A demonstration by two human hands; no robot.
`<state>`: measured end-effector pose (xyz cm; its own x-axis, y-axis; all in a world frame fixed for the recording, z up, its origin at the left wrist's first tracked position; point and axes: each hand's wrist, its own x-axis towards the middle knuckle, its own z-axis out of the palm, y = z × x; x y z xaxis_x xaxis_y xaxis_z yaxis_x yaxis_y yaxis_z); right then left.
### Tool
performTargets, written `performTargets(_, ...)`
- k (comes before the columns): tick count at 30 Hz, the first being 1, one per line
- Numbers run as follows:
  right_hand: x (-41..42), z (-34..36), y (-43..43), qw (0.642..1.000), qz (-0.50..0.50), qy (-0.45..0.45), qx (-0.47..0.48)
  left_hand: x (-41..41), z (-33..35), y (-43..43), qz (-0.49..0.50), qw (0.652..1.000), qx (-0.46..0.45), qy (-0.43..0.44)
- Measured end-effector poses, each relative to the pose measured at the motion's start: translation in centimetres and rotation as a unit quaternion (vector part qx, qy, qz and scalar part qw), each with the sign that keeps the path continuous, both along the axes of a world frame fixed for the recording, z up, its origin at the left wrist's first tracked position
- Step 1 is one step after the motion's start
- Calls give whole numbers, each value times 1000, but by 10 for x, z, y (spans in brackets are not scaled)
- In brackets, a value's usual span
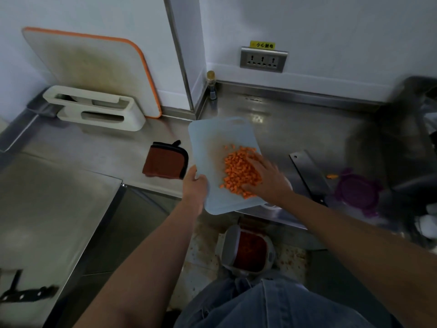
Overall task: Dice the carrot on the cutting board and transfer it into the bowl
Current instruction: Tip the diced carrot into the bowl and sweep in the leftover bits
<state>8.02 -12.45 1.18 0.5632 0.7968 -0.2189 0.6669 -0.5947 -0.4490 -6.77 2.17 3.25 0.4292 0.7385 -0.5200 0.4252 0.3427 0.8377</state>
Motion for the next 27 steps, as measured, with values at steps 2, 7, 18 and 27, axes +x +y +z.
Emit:
performTargets(2, 0, -4, -1, 1000, -6, -7, 7, 2, -1, 4, -10, 1000, 8, 2)
performTargets(7, 2, -11, -9, 999, -32, -12, 41, 5, -5, 8, 18, 1000, -21, -14)
performTargets(18, 3, -18, -28, 989, -118, -52, 73, 11, -3, 6, -12, 999, 10, -29)
performTargets(27, -31, 4, 21, 984, 117, -129, 31, 16, -8, -2, -23, 999, 3, -48)
